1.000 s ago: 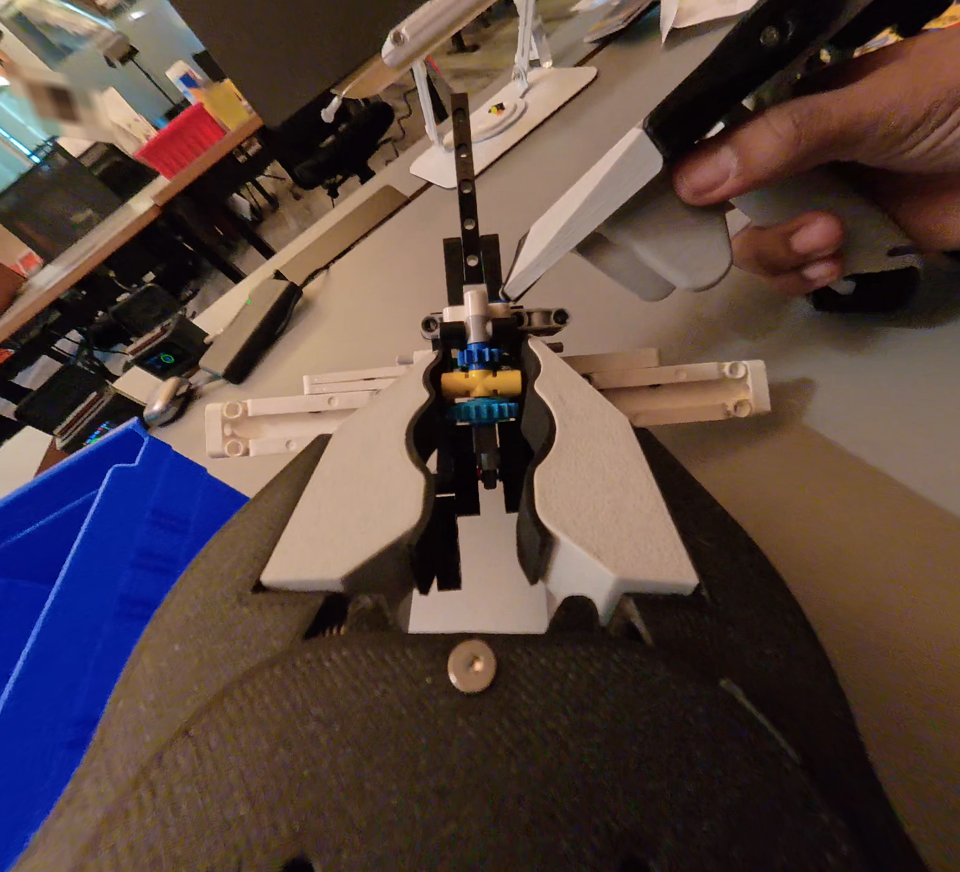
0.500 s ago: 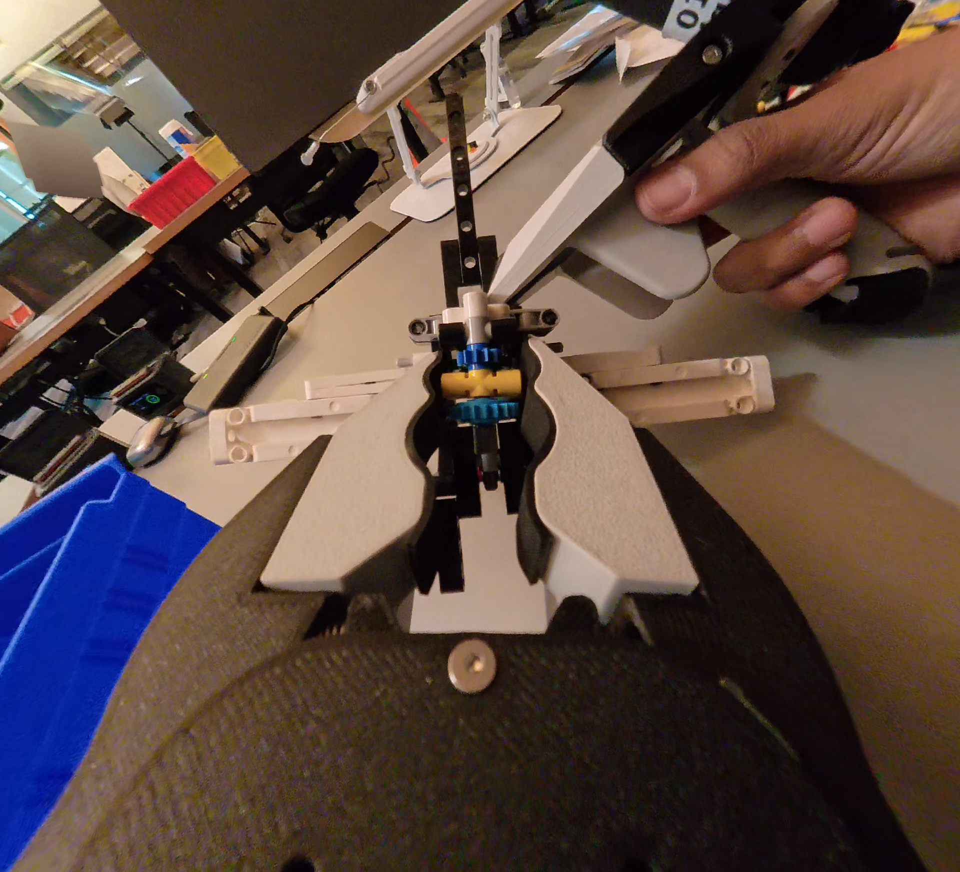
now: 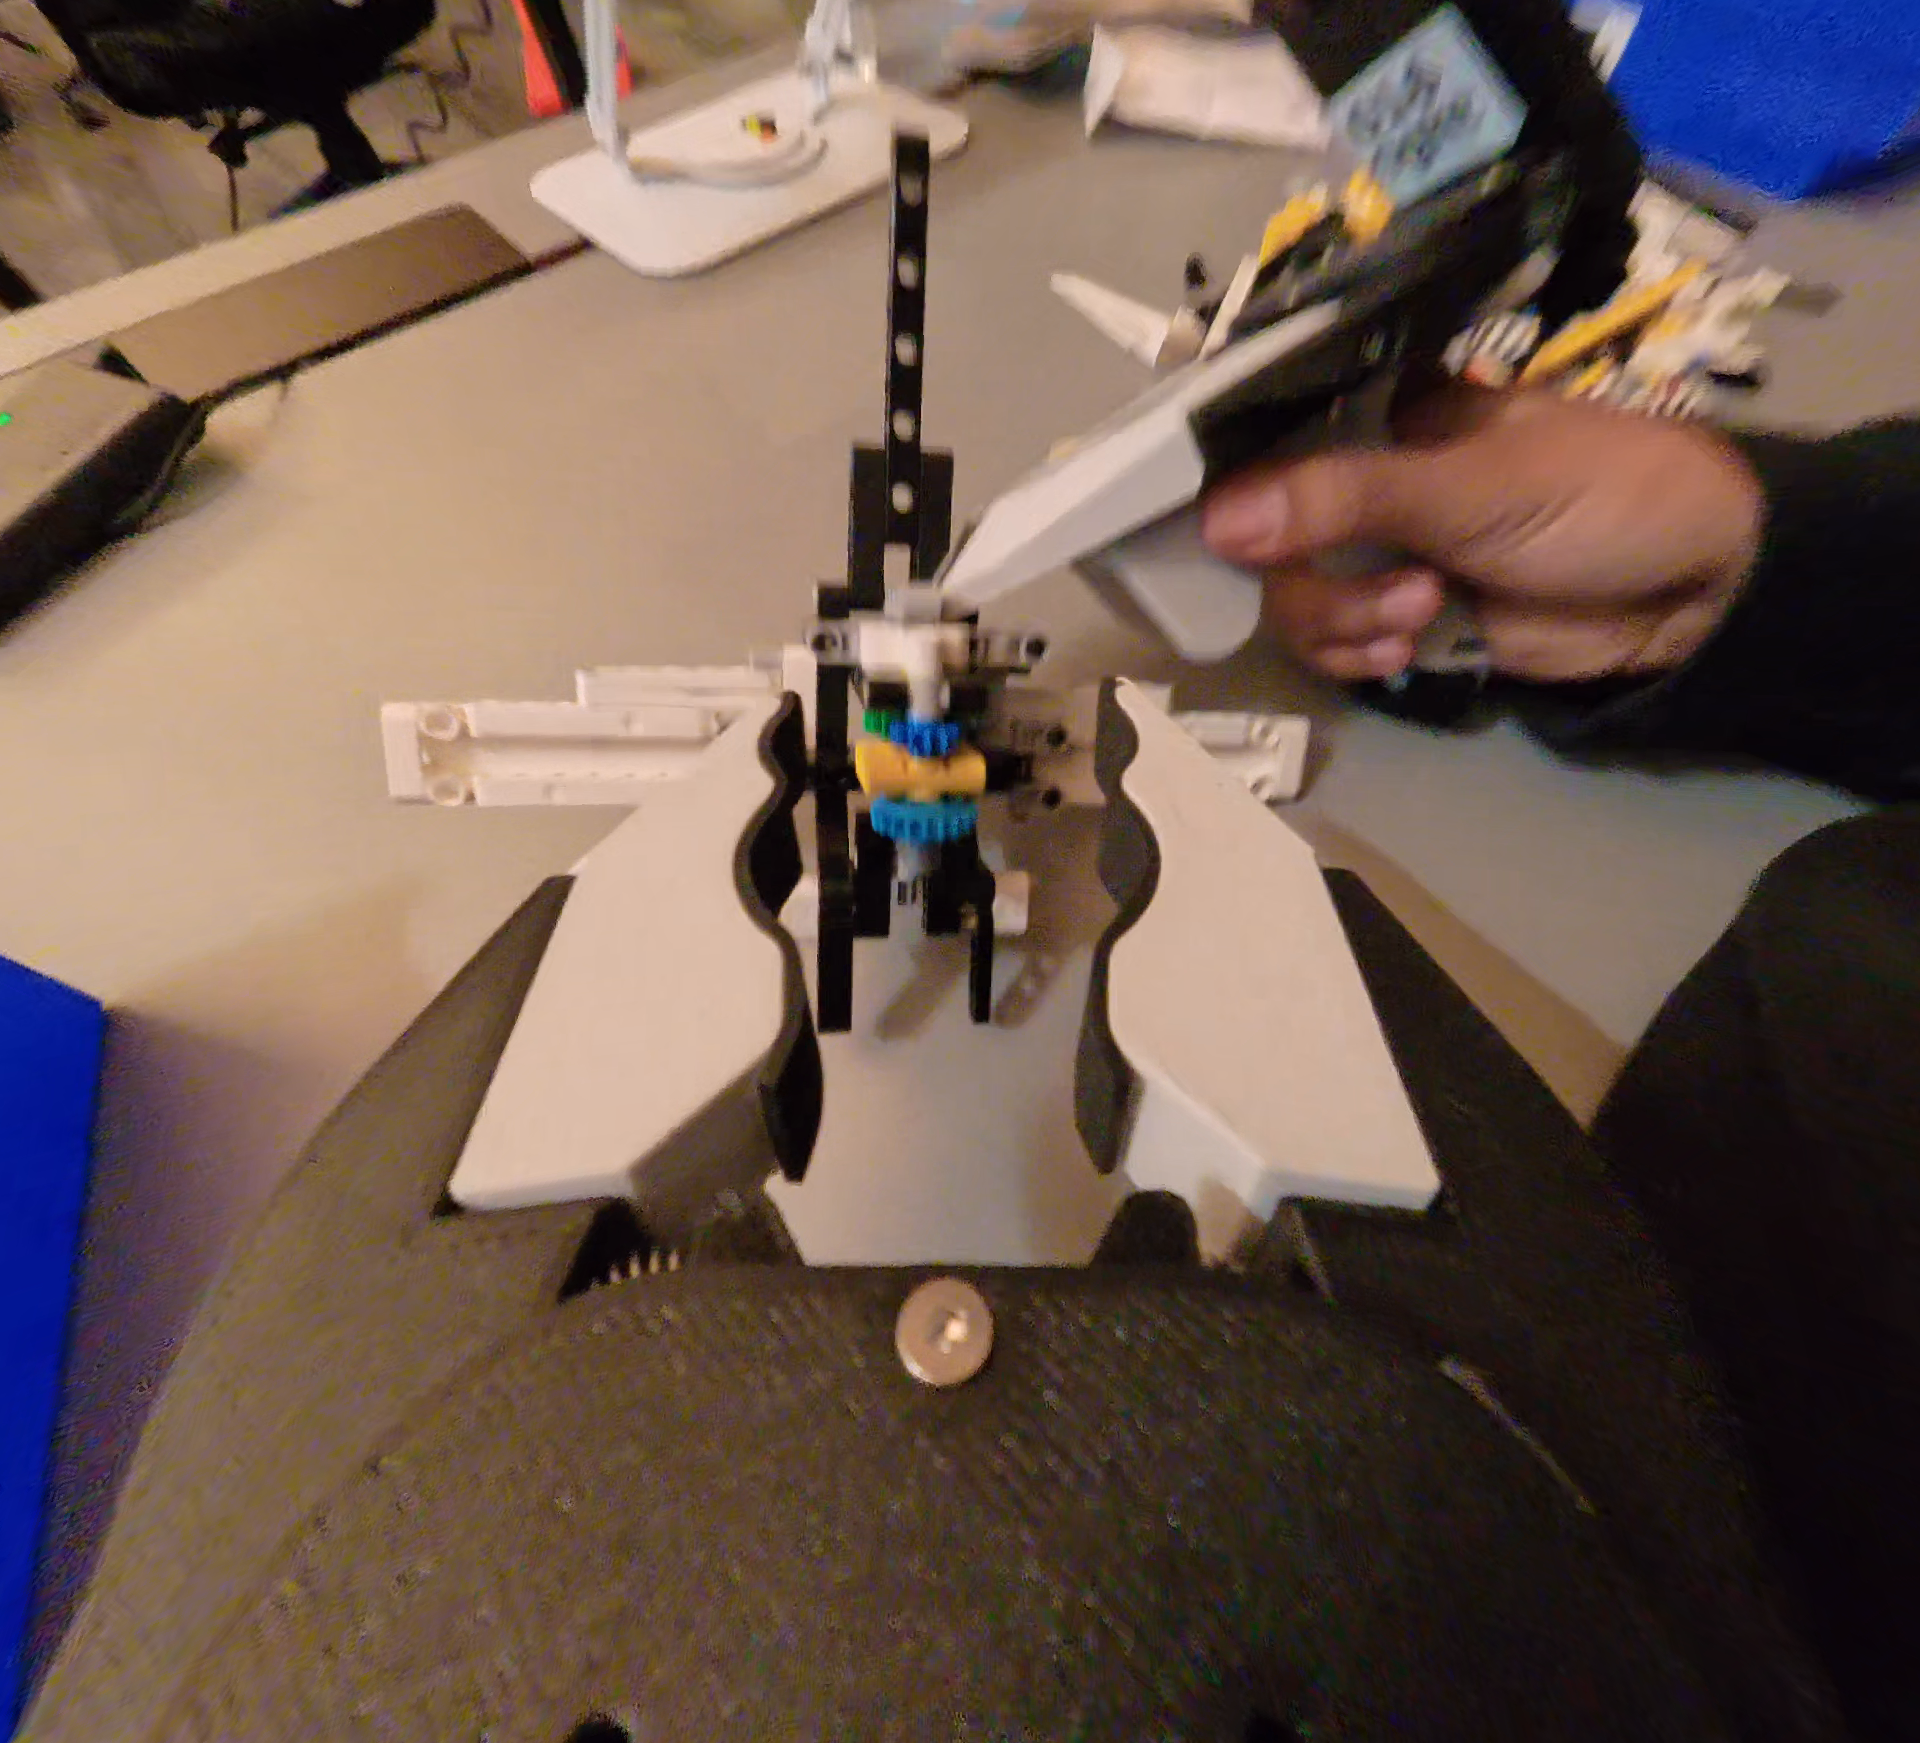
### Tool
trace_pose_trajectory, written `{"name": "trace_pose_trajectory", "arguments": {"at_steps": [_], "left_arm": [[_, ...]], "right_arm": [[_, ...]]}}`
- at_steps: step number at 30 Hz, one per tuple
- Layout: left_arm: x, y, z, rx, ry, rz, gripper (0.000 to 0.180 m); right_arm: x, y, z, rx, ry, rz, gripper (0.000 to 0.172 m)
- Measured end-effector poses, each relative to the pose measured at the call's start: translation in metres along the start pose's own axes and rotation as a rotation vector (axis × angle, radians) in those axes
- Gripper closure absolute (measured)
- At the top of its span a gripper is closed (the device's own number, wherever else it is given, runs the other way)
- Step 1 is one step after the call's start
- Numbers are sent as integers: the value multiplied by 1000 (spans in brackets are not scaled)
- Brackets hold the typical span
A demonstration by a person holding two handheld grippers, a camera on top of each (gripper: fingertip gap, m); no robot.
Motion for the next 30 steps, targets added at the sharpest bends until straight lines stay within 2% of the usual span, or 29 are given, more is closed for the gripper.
{"name": "trace_pose_trajectory", "arguments": {"at_steps": [3, 5, 7, 9, 11, 18, 19, 21, 22, 24, 25, 27, 30], "left_arm": [[-21, -5, -7, -4, -81, 31, 141], [-25, 2, -7, 21, -83, -47, 142], [-23, 12, -8, -28, -33, -149, 147], [-22, 16, -8, -65, 19, -210, 162], [-24, 18, -3, -29, 26, -223, 174], [-20, 22, 2, -151, 141, -241, 176], [-19, 24, 2, -185, 157, -254, 175], [-12, 16, -25, -539, 278, -343, 174], [-7, 8, -39, -568, 223, -358, 173], [-9, -3, -47, -323, -86, -189, 175], [-9, -5, -47, -300, -96, -177, 174], [-12, 2, -41, -333, 2, -211, 174], [-15, 16, -34, -314, 69, -215, 174]], "right_arm": [[-3, 1, -7, 48, -97, -11, 171], [-2, 3, -13, 70, -153, -19, 171], [-3, 3, -20, 77, -196, -19, 171], [-3, 3, -24, 86, -235, -20, 171], [-2, 1, -26, 99, -264, -21, 170], [4, 3, -20, 61, -142, -3, 171], [5, 4, -18, 56, -84, 0, 170], [13, 3, -14, -5, 93, -1, 171], [21, 0, -10, -16, 187, -6, 170], [24, -16, 1, 54, 239, 32, 170], [20, -24, 5, 104, 193, 40, 170], [11, -32, 10, 141, 128, 52, 170], [6, -39, 14, 190, 63, 49, 170]]}}
Point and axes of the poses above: each gripper's, where its closed fingertips meet, y out along the fingers, x out of its underside, z = x × y across the jaws, the point moved 8 cm from there along -y, back along the fingers, and after that the axes turned 5 degrees about x, right-handed, at the moved point
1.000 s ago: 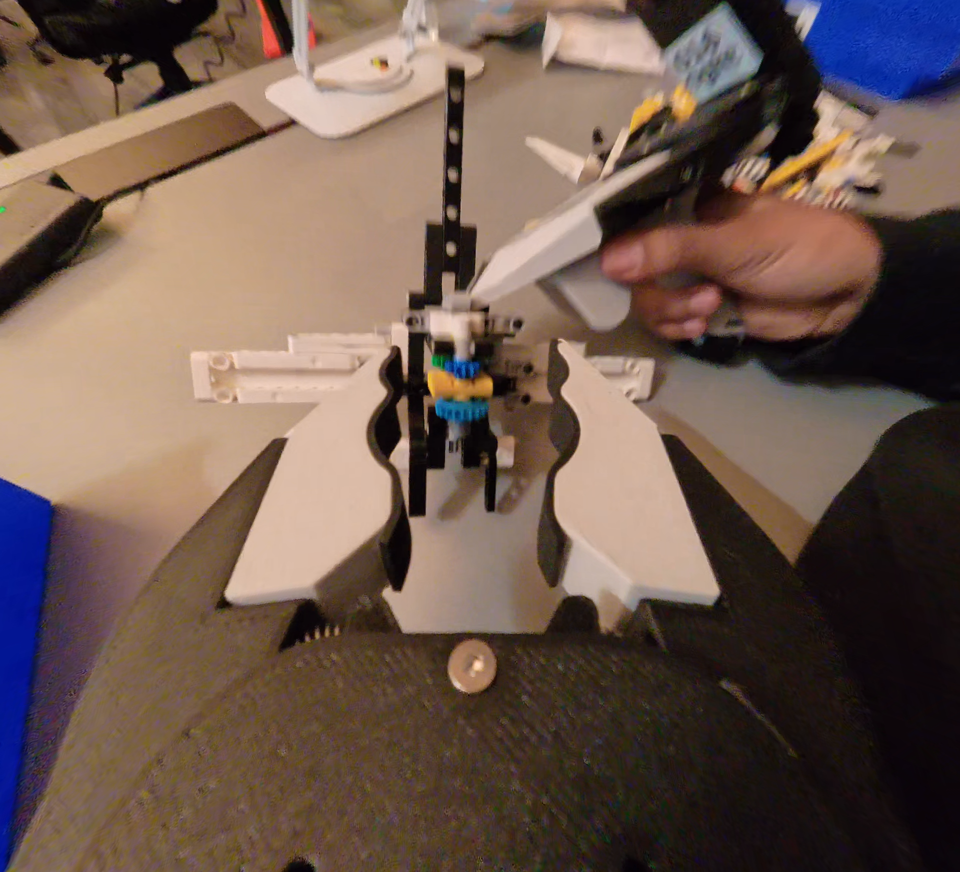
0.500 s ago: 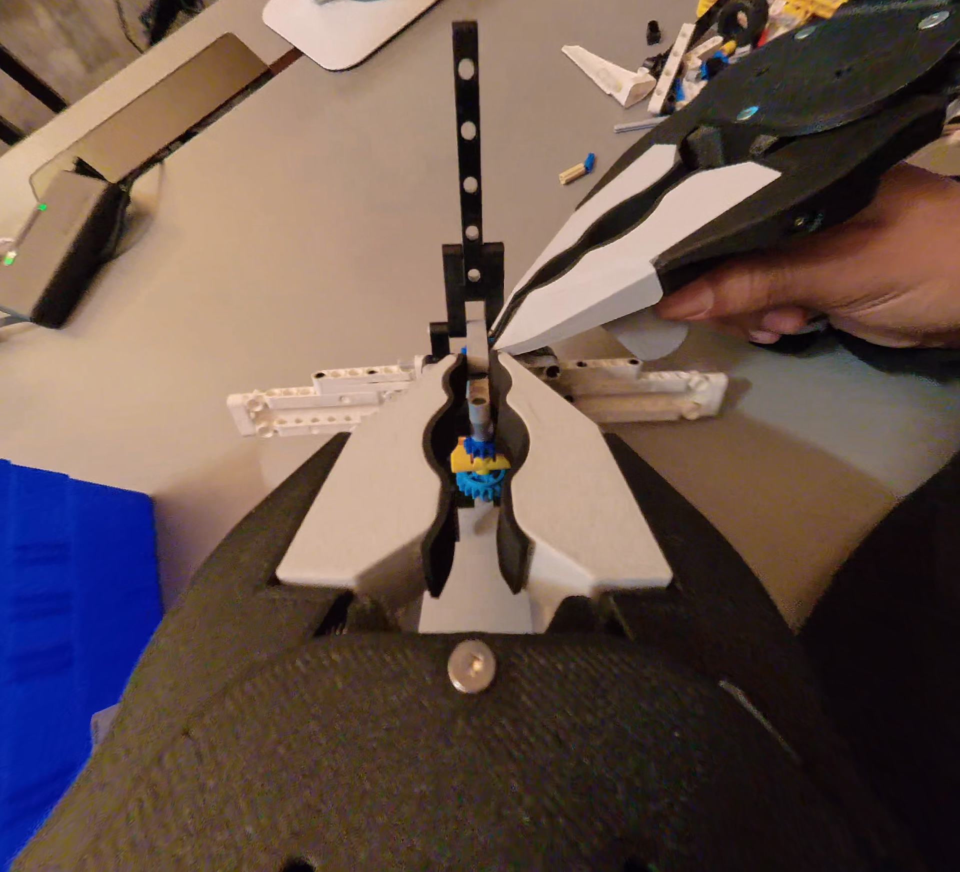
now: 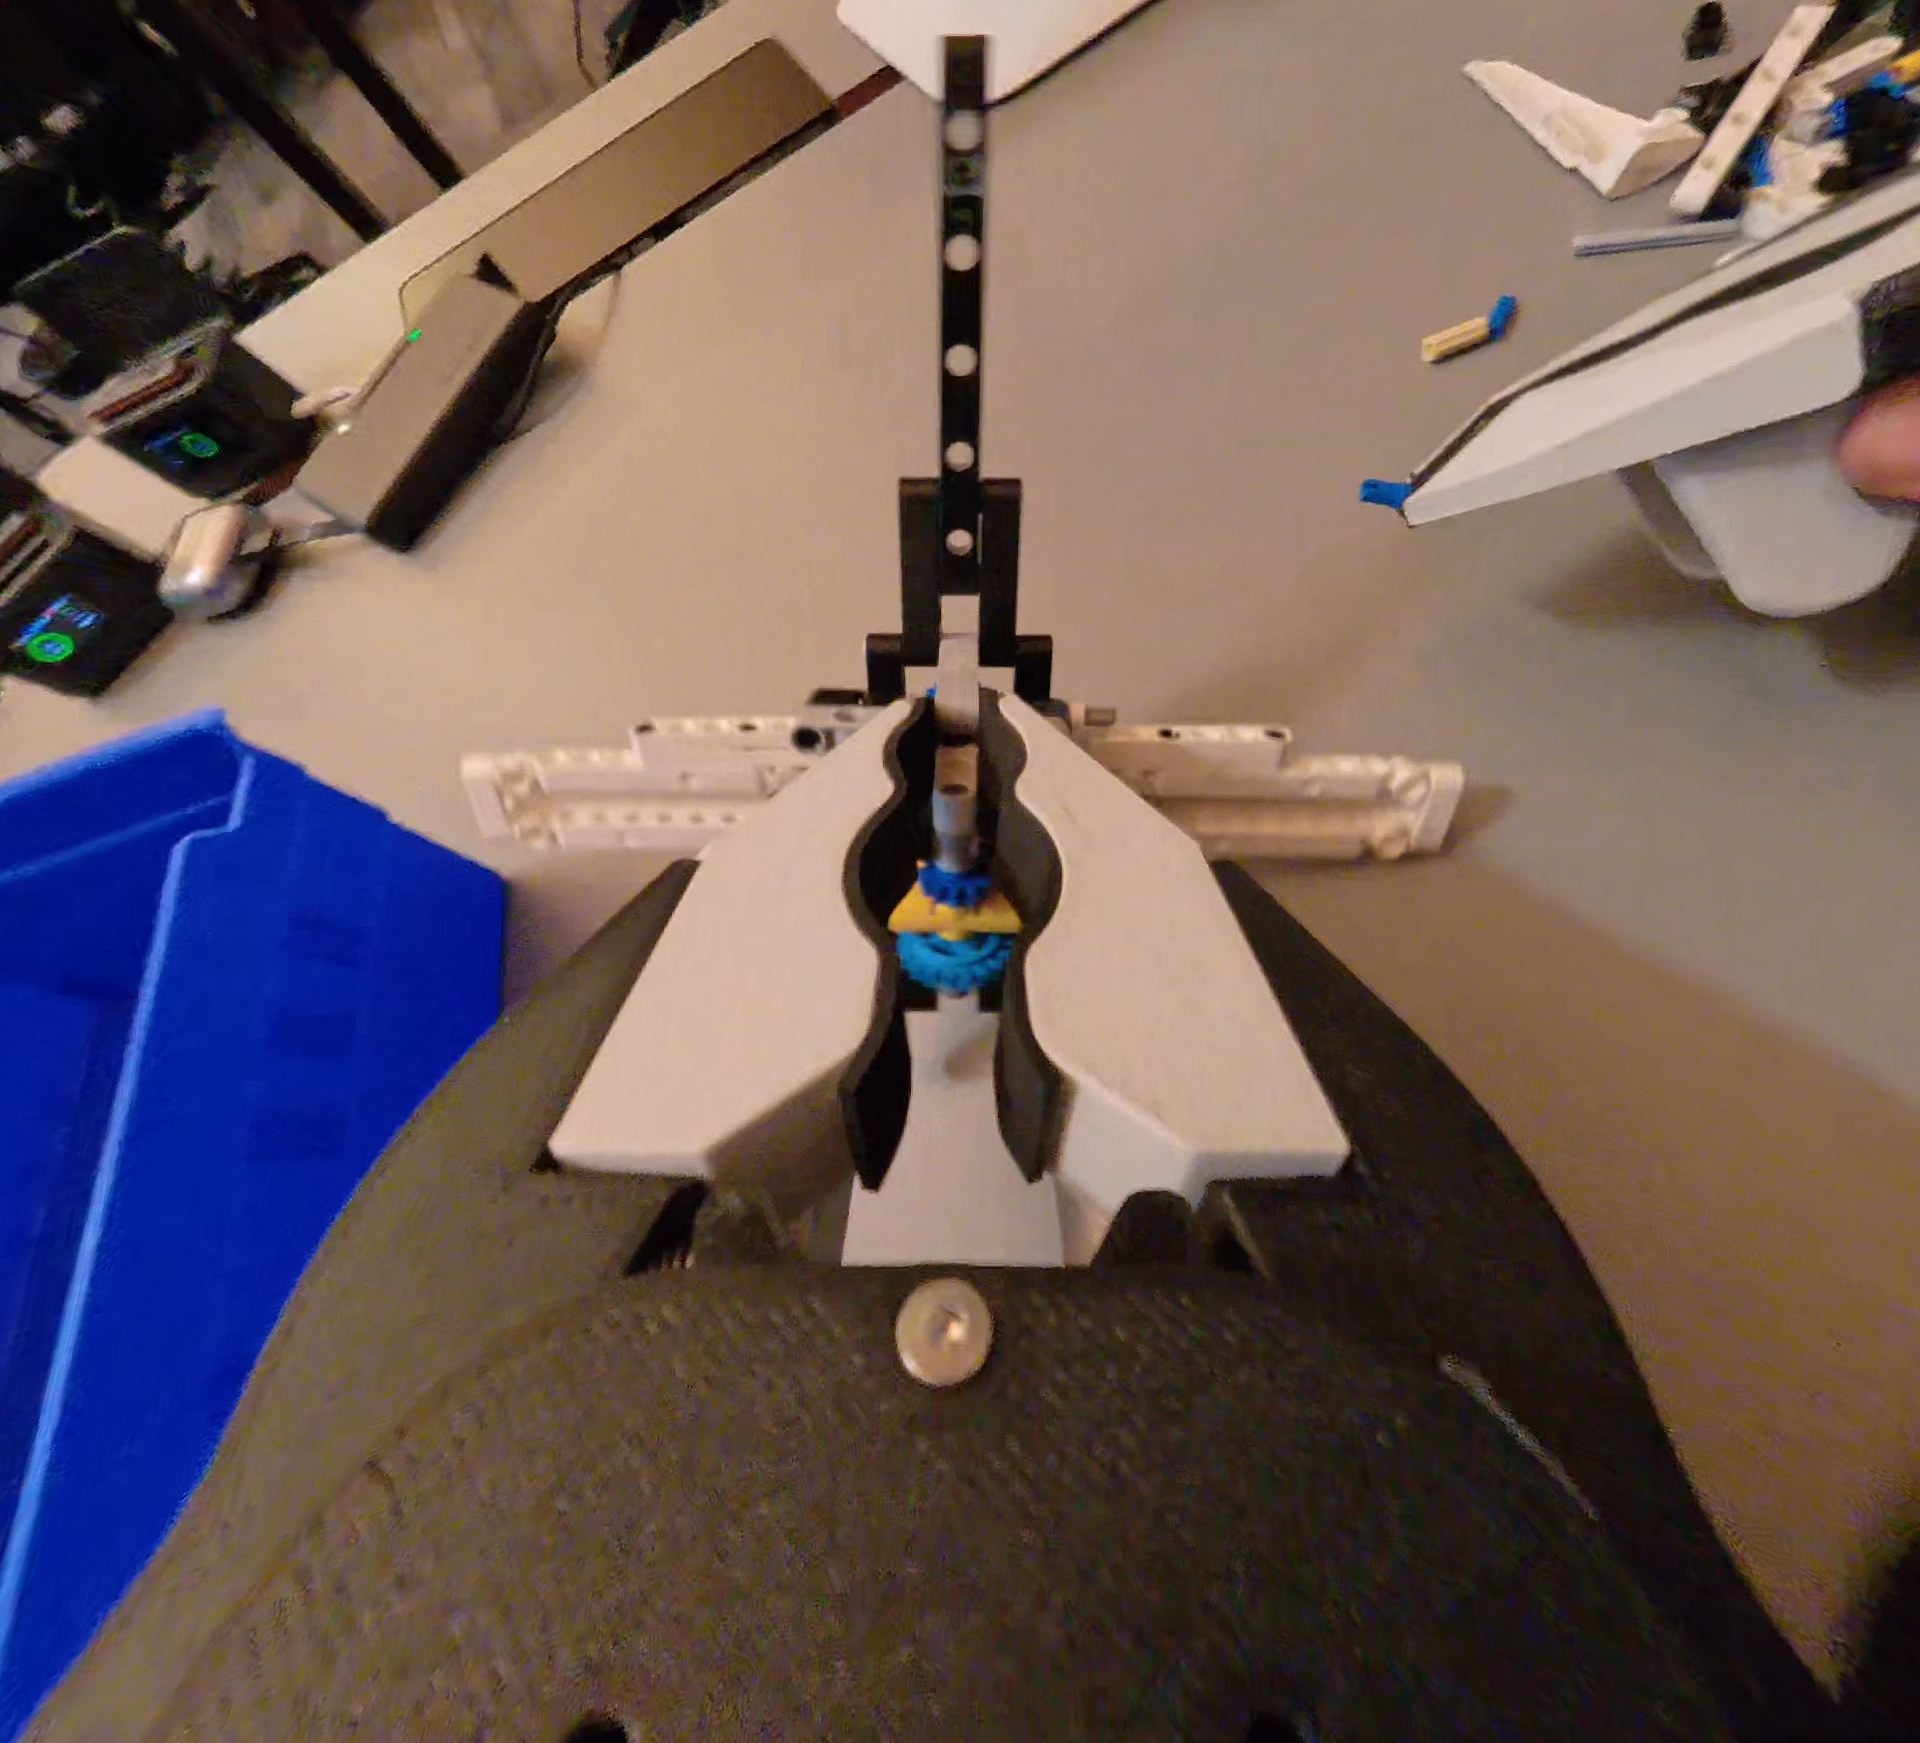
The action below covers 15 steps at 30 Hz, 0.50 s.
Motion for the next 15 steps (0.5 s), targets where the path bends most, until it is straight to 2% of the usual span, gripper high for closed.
{"name": "trace_pose_trajectory", "arguments": {"at_steps": [3, 7, 10, 15], "left_arm": [[0, 8, 6, 80, -6, -9, 174], [0, 17, 9, 118, -4, -11, 174], [0, 24, 13, 143, 4, -21, 174], [-1, 31, 19, 171, 21, -40, 174]], "right_arm": [[-2, -11, 11, 149, -137, -88, 169], [-5, -38, 33, 422, -341, -224, 169], [-4, -54, 50, 508, -336, -274, 169], [-7, -70, 60, 525, -264, -216, 163]]}}
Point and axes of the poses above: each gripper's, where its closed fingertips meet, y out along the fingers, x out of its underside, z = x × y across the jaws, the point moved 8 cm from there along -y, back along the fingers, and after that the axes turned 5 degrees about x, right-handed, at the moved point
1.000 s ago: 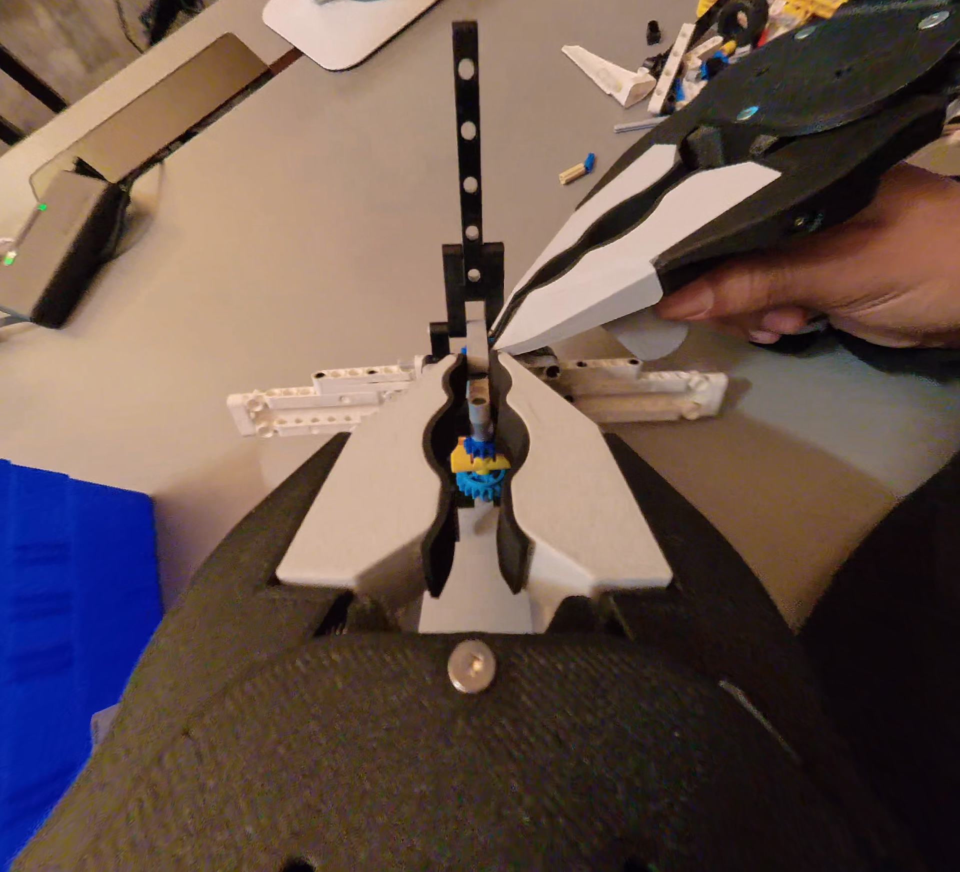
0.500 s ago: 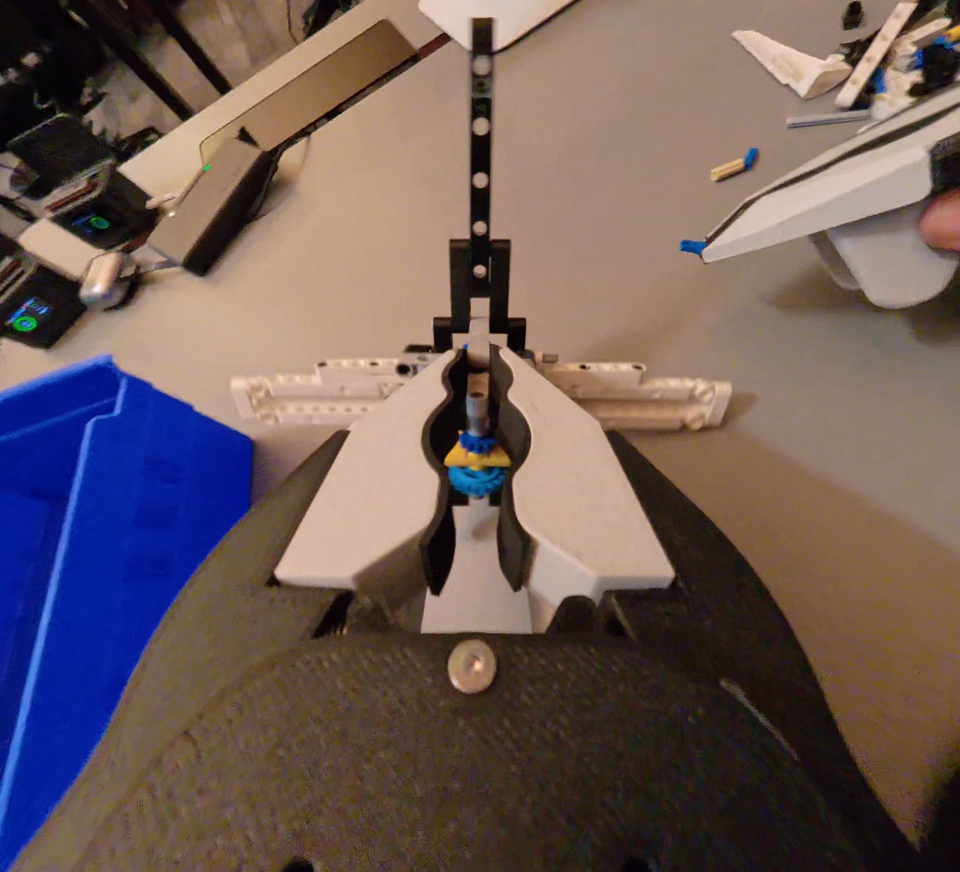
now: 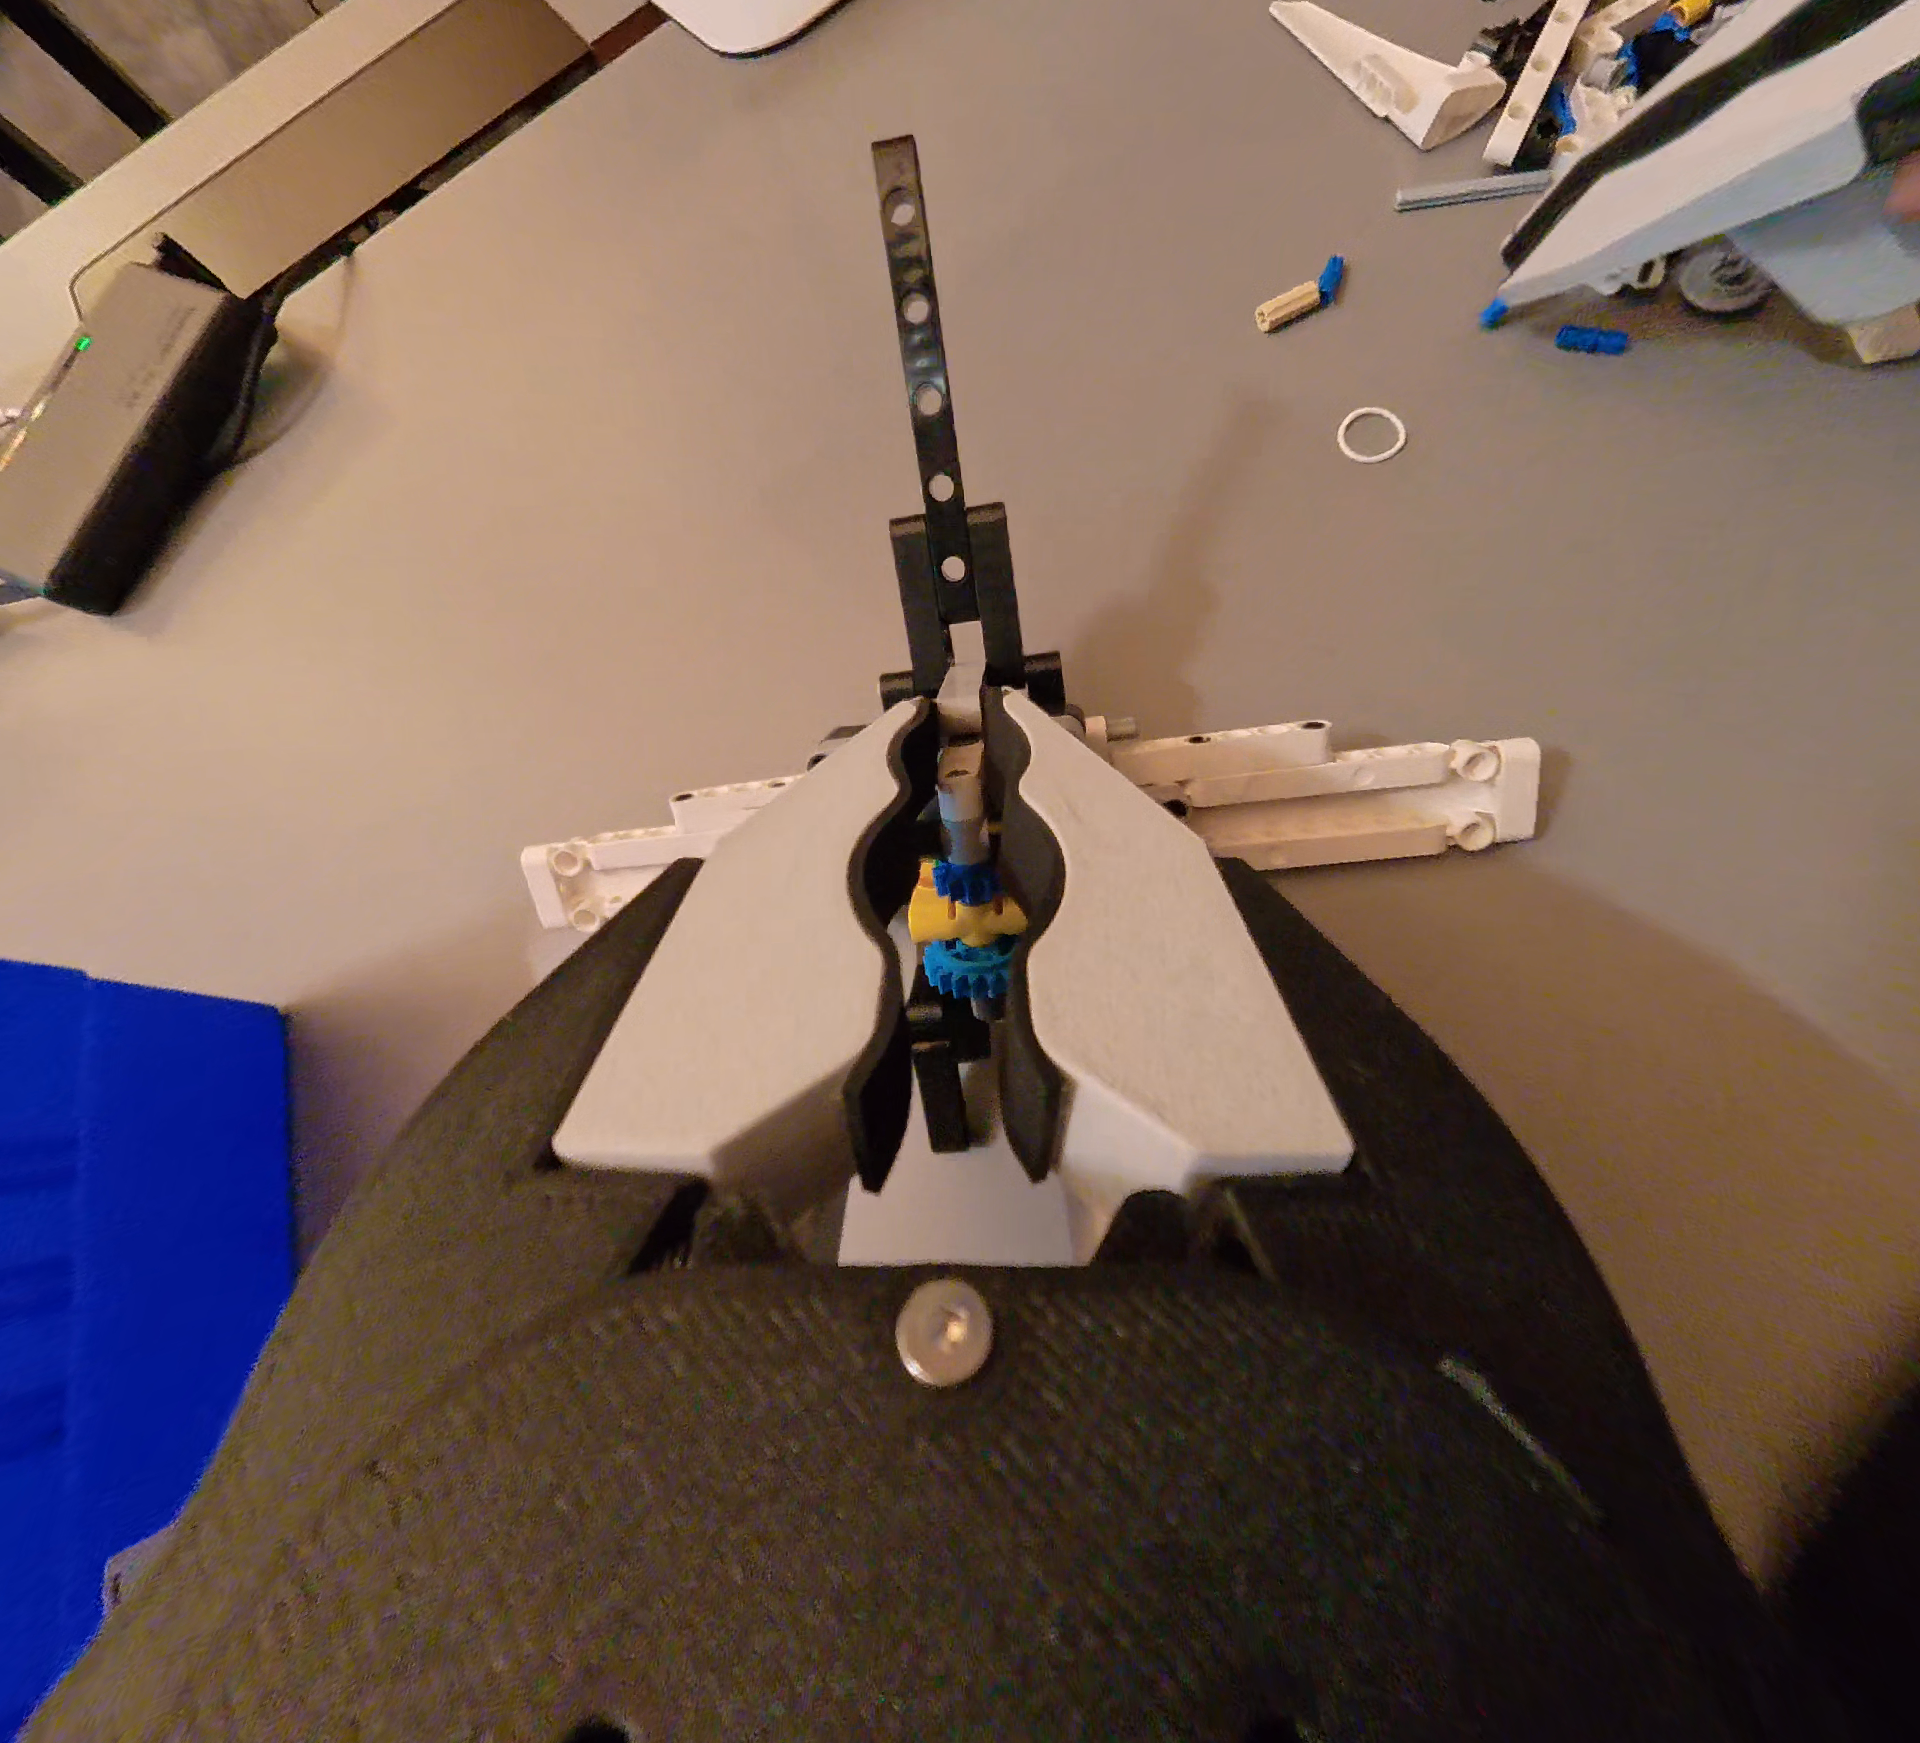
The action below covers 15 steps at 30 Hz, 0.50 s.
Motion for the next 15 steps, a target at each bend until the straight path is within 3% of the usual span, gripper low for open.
{"name": "trace_pose_trajectory", "arguments": {"at_steps": [4, 10, 15], "left_arm": [[1, 4, 3, 35, -29, 10, 174], [-5, -13, -3, 98, -148, 141, 173], [2, -29, -19, 160, -302, 209, 169]], "right_arm": [[0, -8, 13, 40, 30, 13, 167], [-6, -35, 31, 45, 72, 169, 156], [-11, -42, 20, 5, 24, 247, 154]]}}
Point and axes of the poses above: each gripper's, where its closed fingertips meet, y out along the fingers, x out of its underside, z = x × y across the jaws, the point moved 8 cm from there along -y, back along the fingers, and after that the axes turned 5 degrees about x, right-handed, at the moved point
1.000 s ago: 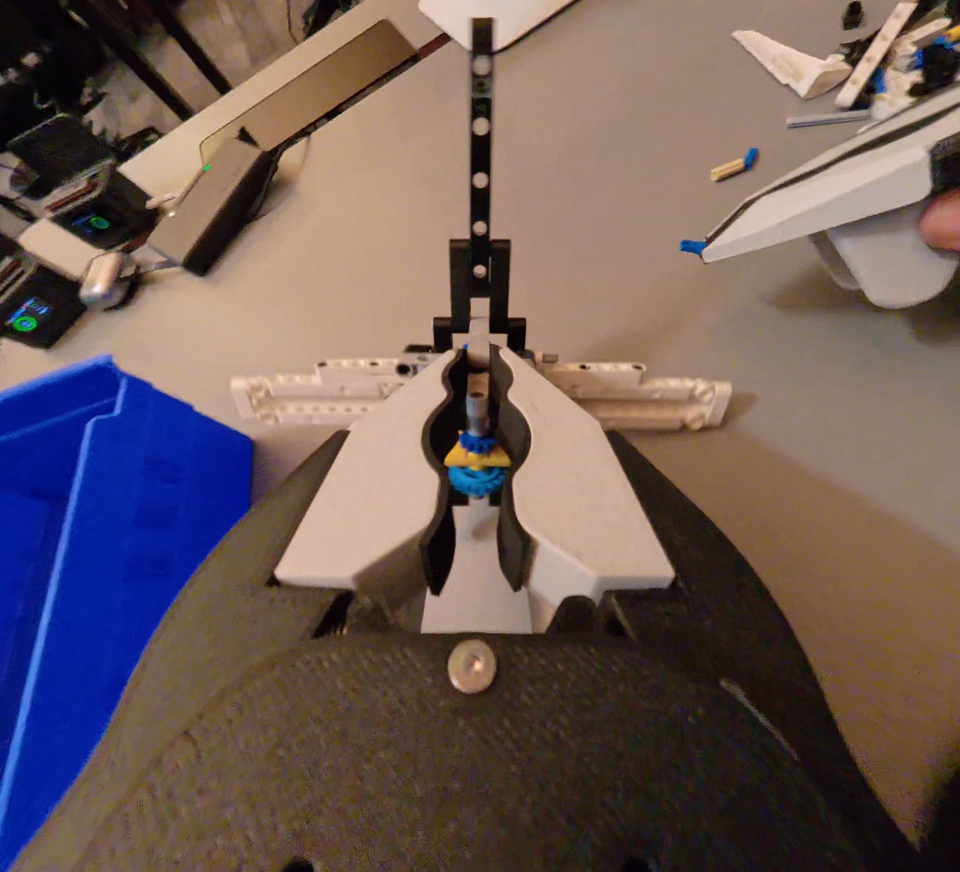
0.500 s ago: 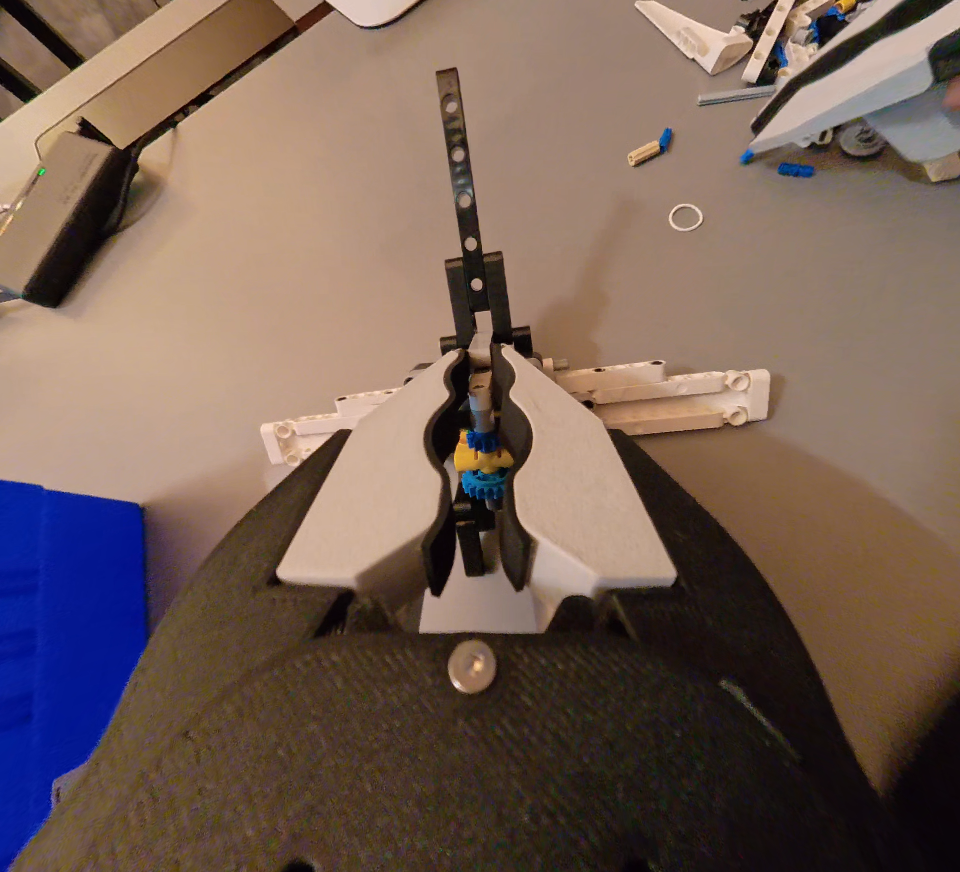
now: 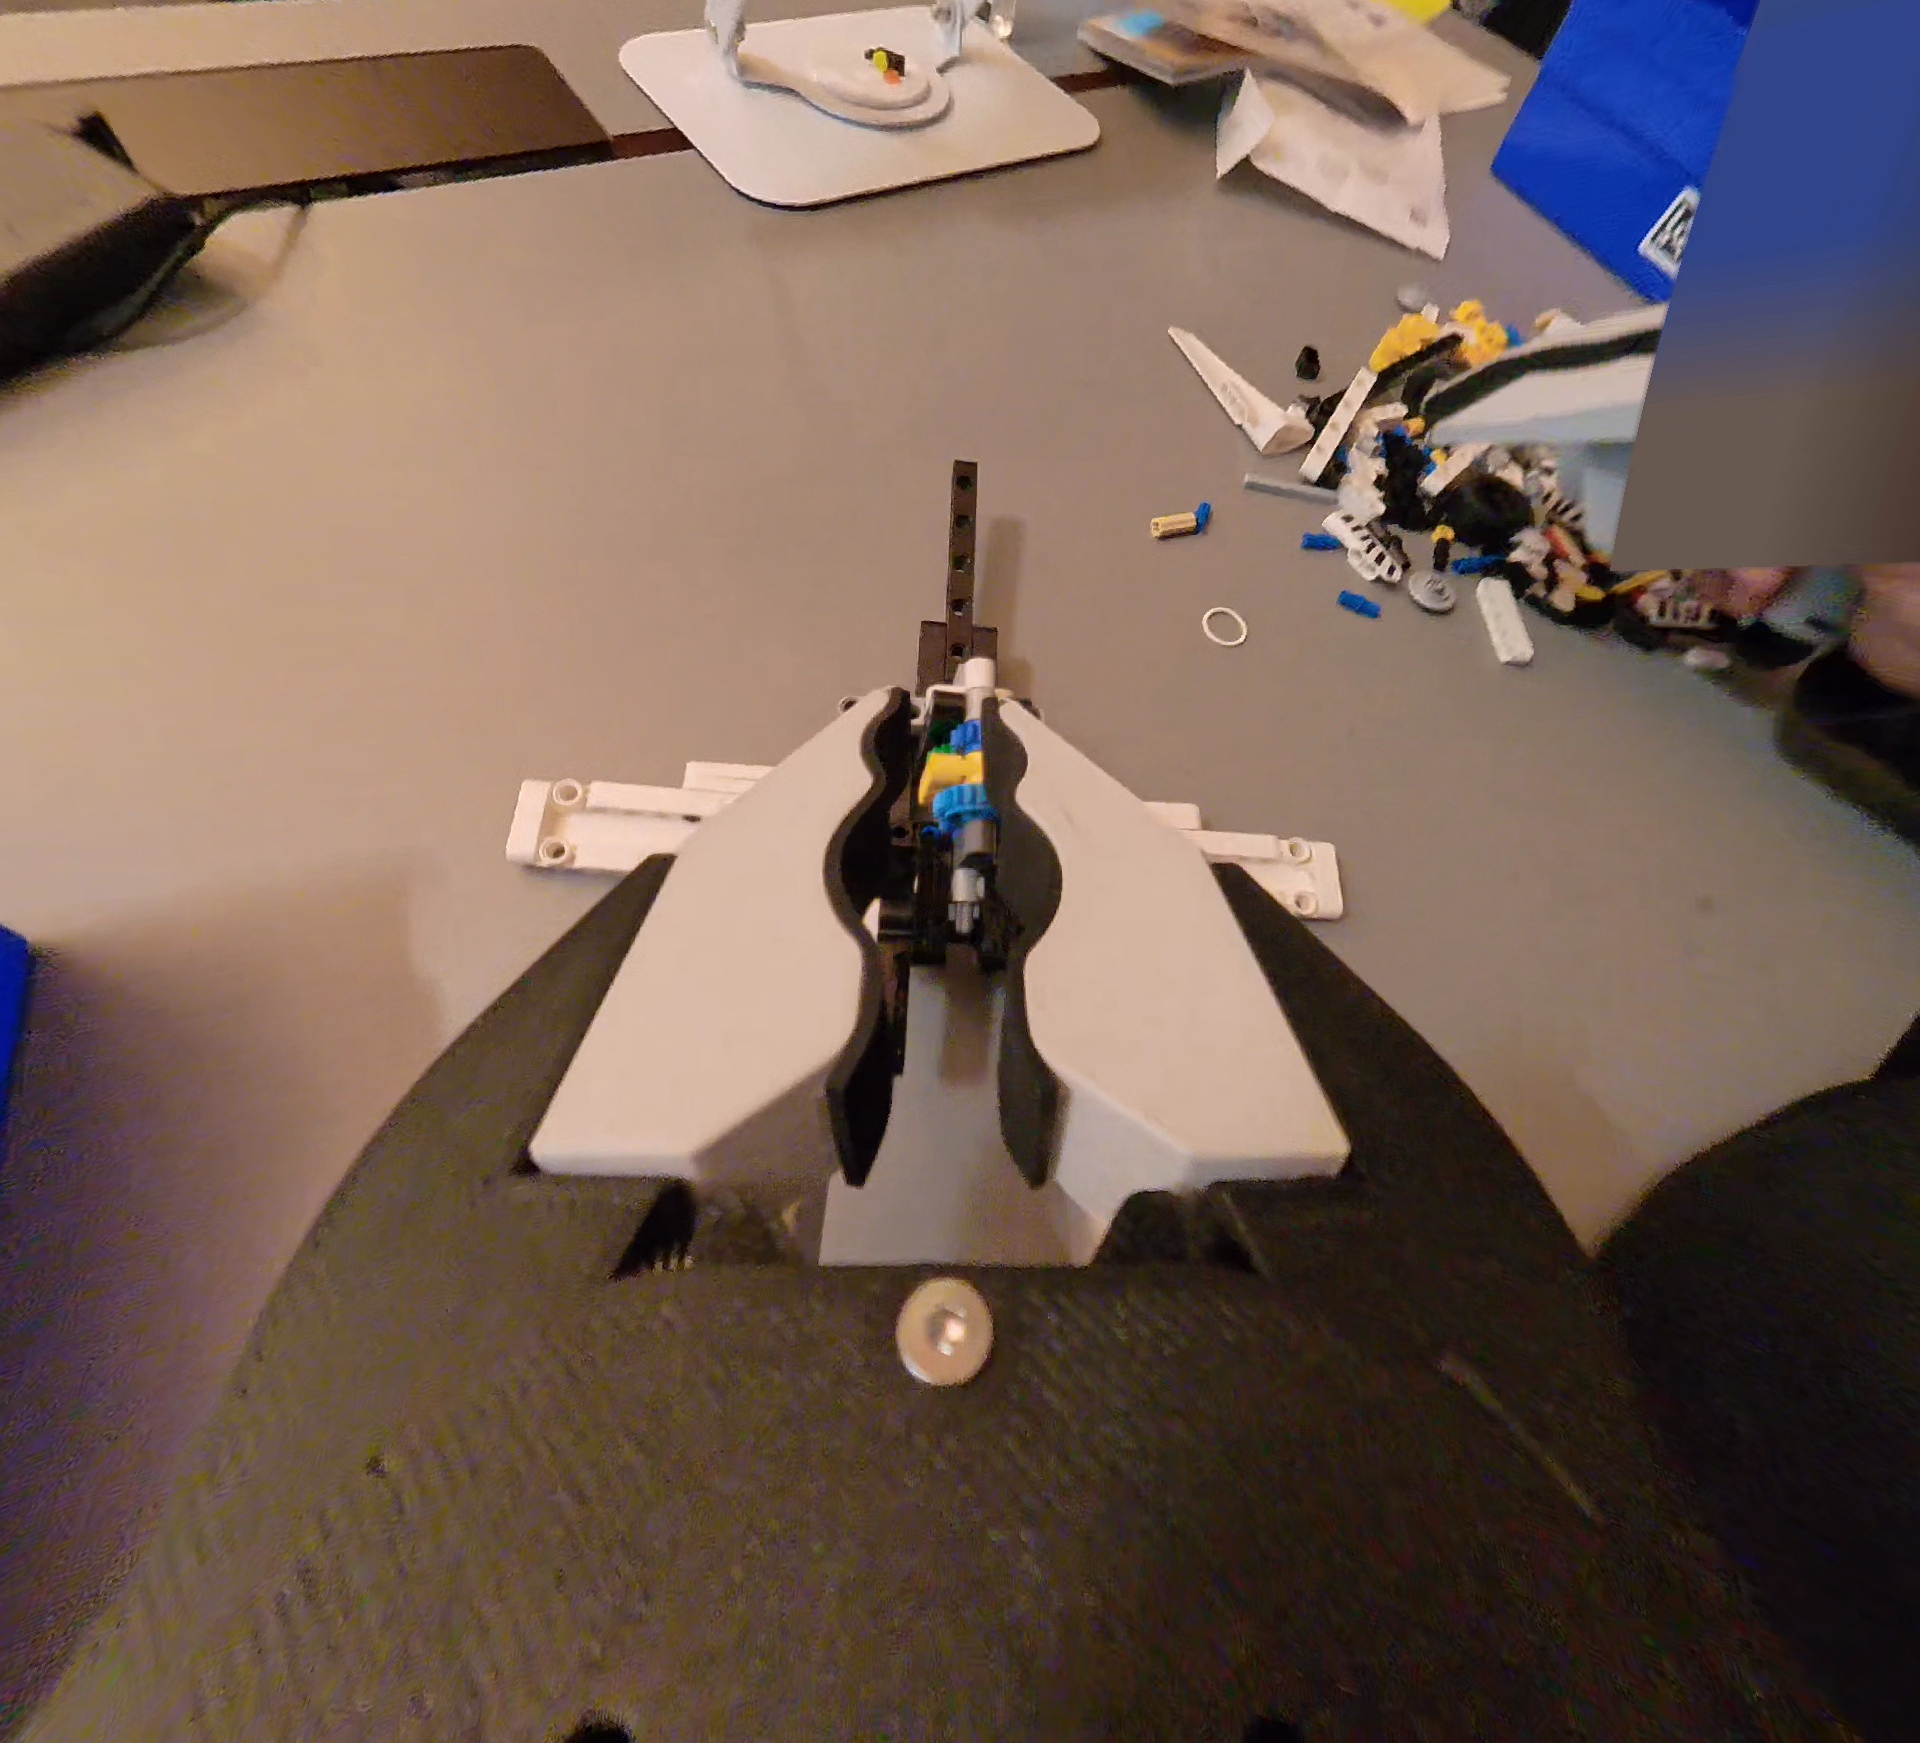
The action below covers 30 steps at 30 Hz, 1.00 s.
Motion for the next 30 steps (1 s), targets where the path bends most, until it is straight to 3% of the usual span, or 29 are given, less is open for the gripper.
{"name": "trace_pose_trajectory", "arguments": {"at_steps": [6, 8, 14, 22, 25, 30], "left_arm": [[16, -10, -7, 53, -119, -7, 161], [22, -6, -6, 57, -139, -25, 148], [28, 12, 5, 103, -118, -73, 139], [29, 27, 4, 2, 82, -218, 162], [29, 26, 2, 17, 50, -204, 164], [28, 25, -4, 158, -123, -152, 166]], "right_arm": [[5, 24, -49, -182, -23, -13, 155], [6, 34, -67, -246, -45, -24, 155], [-1, 57, -109, -376, -171, -41, 155], [-34, 87, -128, -402, -347, 42, 156], [-30, 97, -125, -412, -333, 53, 155], [-18, 93, -119, -401, -315, 89, 157]]}}
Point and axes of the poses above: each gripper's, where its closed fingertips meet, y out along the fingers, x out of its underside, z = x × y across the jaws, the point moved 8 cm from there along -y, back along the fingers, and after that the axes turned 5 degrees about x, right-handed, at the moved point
